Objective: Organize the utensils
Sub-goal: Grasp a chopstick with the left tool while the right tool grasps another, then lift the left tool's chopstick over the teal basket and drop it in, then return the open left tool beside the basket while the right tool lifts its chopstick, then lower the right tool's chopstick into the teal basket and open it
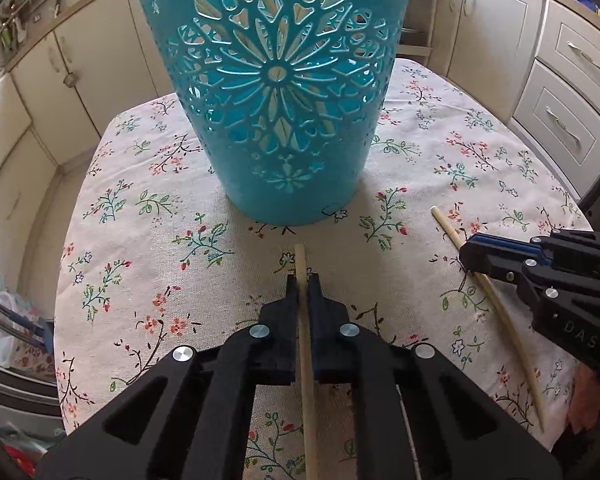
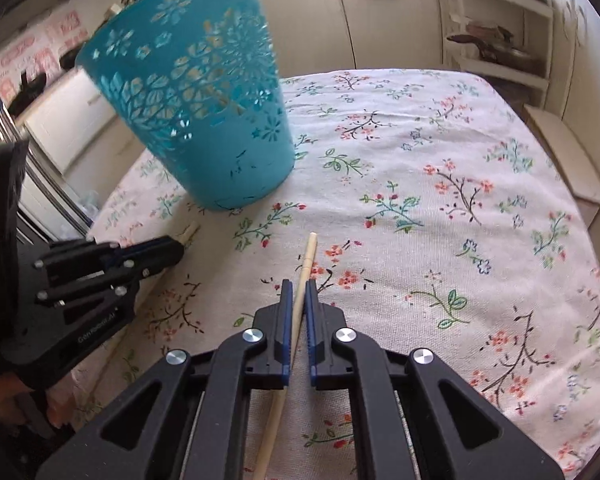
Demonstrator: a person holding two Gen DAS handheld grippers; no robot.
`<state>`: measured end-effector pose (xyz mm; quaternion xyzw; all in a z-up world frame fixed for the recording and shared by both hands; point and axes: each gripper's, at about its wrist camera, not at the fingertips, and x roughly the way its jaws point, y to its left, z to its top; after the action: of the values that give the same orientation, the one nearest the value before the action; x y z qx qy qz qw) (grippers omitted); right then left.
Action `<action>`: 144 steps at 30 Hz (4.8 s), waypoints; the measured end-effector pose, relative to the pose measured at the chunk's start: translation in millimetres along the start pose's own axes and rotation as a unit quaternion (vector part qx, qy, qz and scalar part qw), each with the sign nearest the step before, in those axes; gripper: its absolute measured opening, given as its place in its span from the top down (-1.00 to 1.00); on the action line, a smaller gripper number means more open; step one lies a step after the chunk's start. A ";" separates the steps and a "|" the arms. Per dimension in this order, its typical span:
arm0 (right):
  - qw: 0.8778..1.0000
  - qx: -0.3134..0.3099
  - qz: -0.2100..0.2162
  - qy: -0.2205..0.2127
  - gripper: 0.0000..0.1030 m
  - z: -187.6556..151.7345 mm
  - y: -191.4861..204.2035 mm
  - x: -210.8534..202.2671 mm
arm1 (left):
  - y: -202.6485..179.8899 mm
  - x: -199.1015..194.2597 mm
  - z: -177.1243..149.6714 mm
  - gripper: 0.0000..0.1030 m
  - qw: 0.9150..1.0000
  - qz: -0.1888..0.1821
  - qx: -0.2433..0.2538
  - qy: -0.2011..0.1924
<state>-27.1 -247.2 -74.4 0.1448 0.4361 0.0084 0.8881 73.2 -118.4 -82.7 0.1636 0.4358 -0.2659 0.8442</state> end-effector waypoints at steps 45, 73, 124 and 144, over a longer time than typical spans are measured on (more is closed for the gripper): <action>0.999 0.027 0.033 -0.008 0.86 -2.6 -10.1 -4.8 | 52.1 -215.1 70.8 0.91 0.944 -0.217 -0.061 -0.242; 0.999 0.029 0.035 -0.009 0.84 -2.0 -8.4 -4.3 | 53.2 -138.7 127.8 0.90 0.970 -0.041 -0.057 -0.233; 0.981 0.073 0.150 -0.099 0.89 21.3 -5.4 -96.4 | 73.7 -10.5 -25.1 -0.72 0.984 -0.004 -0.173 -0.035; 0.943 0.034 0.055 -0.325 0.88 172.7 80.8 -80.1 | 77.7 -13.9 -25.2 -0.74 0.983 -0.012 -0.179 -0.038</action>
<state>66.4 -224.3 108.6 0.1934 0.1148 -0.0055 0.9744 96.2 -38.8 -82.1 -0.0055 0.4460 -0.2000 0.8724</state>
